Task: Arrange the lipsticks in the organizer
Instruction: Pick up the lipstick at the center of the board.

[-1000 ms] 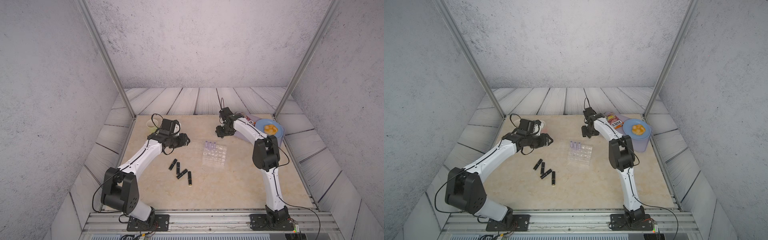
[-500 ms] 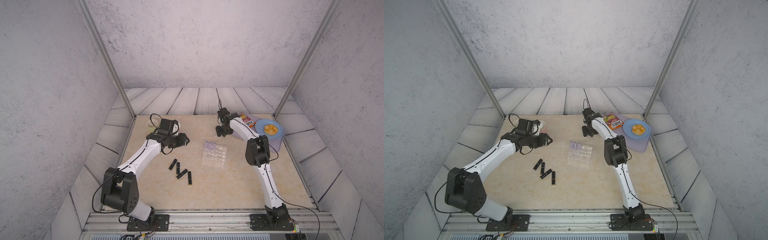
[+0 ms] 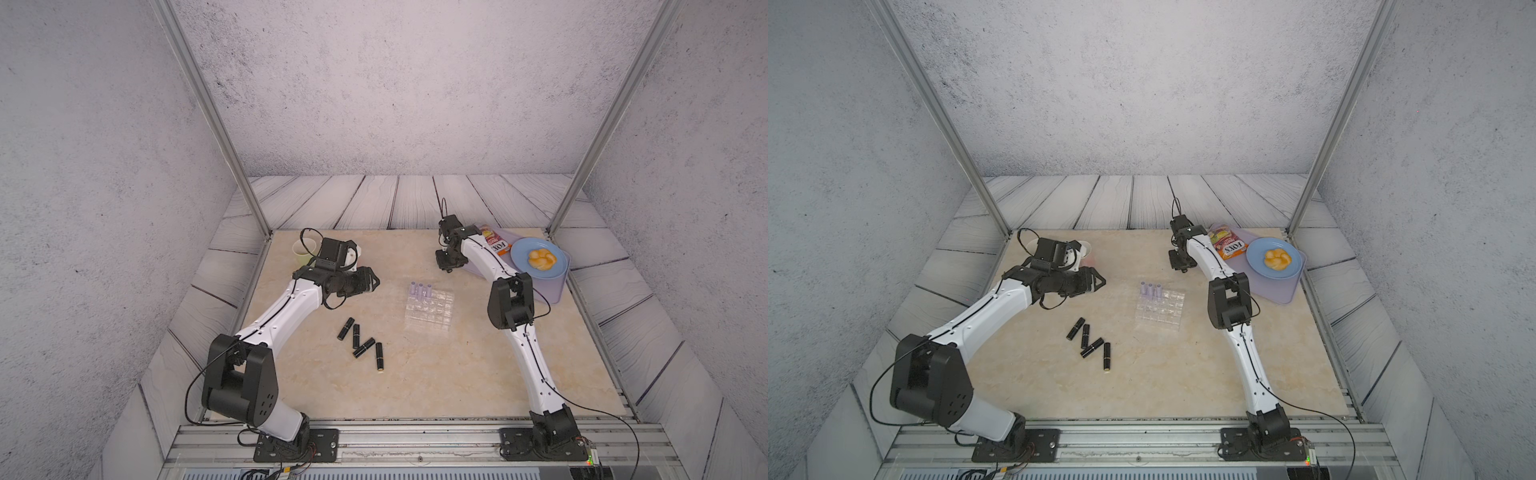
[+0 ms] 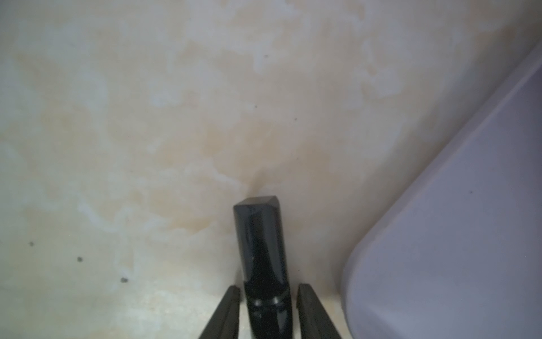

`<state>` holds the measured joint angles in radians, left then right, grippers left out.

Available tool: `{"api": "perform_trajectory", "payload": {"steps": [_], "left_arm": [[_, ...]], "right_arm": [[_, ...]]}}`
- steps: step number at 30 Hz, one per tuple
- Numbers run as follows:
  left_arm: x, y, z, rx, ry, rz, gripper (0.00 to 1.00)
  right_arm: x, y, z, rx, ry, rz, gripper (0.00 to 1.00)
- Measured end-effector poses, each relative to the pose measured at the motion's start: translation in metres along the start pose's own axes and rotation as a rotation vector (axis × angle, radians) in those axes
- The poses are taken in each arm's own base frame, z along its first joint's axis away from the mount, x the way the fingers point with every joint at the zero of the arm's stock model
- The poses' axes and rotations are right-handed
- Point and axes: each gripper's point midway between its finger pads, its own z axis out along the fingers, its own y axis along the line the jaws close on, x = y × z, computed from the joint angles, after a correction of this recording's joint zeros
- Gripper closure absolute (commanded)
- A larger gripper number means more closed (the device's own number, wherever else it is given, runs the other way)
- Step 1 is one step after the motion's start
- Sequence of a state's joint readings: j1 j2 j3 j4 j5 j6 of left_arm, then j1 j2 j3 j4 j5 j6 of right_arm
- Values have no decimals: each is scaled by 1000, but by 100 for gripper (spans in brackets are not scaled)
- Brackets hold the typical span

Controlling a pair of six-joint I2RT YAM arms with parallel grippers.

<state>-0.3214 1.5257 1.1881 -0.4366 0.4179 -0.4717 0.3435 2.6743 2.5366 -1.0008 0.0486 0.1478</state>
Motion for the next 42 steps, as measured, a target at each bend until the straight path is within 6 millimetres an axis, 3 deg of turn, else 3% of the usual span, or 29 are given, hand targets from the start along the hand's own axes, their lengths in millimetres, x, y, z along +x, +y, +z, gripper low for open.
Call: {"api": "perform_trajectory", "payload": {"steps": [6, 9, 12, 17, 19, 21, 25, 29, 34, 42], "left_arm": [[2, -1, -1, 6, 2, 0, 46], [5, -6, -6, 34, -3, 3, 45], [7, -18, -16, 98, -19, 5, 42], [2, -50, -30, 235, -58, 11, 35], [4, -68, -31, 285, -59, 31, 34], [12, -90, -30, 342, -41, 63, 36], [34, -127, -29, 467, 9, 108, 41], [55, -145, -25, 554, 54, 109, 43], [75, -152, -21, 616, 105, 85, 48], [72, -168, -36, 688, 82, 110, 57]], "right_arm": [[3, 9, -6, -60, 4, 47, 86], [11, 21, -29, -138, 2, 104, 88], [11, 33, -79, -241, -89, 174, 88], [9, 50, -200, -459, -360, 280, 88], [17, 60, -241, -560, -454, 310, 88], [32, 69, -265, -643, -512, 332, 88], [81, 96, -280, -789, -520, 363, 88], [116, 120, -286, -900, -513, 360, 87], [128, 139, -307, -1013, -553, 348, 87], [138, 161, -312, -1097, -547, 335, 87]]}}
